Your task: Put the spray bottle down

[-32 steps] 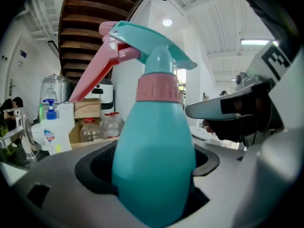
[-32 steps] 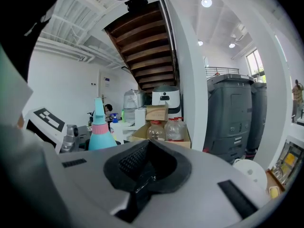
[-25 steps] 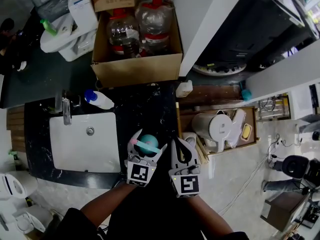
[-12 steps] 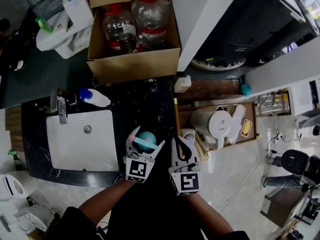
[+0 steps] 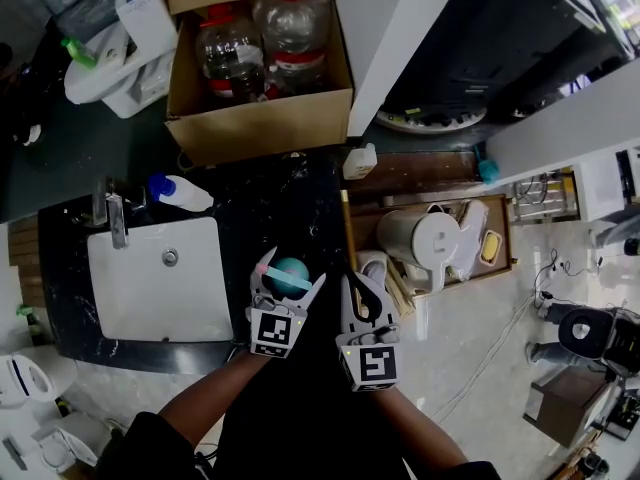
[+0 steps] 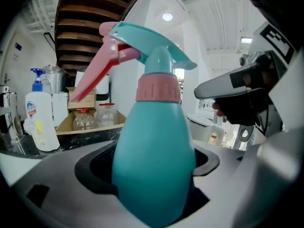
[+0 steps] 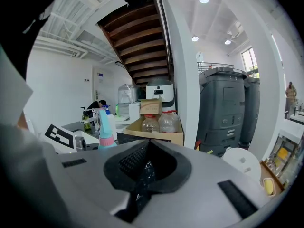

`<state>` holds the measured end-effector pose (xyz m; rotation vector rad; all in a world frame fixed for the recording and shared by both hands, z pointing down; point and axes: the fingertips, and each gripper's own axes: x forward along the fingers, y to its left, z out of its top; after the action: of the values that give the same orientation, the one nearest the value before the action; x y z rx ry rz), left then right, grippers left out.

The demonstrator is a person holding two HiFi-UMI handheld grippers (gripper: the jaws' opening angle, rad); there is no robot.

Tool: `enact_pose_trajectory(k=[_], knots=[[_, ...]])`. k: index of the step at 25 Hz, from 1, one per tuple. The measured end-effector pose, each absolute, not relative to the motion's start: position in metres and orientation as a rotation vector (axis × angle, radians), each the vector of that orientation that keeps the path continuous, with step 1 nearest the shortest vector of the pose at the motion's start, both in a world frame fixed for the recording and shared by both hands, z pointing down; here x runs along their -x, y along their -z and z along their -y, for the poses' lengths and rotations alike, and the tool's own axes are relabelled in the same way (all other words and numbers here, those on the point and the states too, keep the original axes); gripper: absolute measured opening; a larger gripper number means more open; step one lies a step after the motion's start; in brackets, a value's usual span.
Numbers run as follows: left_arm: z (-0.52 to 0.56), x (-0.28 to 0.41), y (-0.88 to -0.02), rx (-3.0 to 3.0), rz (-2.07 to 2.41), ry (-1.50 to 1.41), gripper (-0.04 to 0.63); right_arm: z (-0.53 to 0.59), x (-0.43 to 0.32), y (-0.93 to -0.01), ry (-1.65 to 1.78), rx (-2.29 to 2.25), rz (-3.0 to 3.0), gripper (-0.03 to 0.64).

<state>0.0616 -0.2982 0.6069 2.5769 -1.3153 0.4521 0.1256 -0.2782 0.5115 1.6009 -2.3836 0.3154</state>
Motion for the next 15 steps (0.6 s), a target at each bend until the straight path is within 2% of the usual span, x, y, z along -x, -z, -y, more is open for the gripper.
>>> enact_pose_trajectory(k=[15], knots=[[0.2942,-0.0682,-0.6106,-2.619,1.298,-0.456,0.422,0.2806,-0.1257,-0.5142,-0.295,-1.584,2.390,0.015]])
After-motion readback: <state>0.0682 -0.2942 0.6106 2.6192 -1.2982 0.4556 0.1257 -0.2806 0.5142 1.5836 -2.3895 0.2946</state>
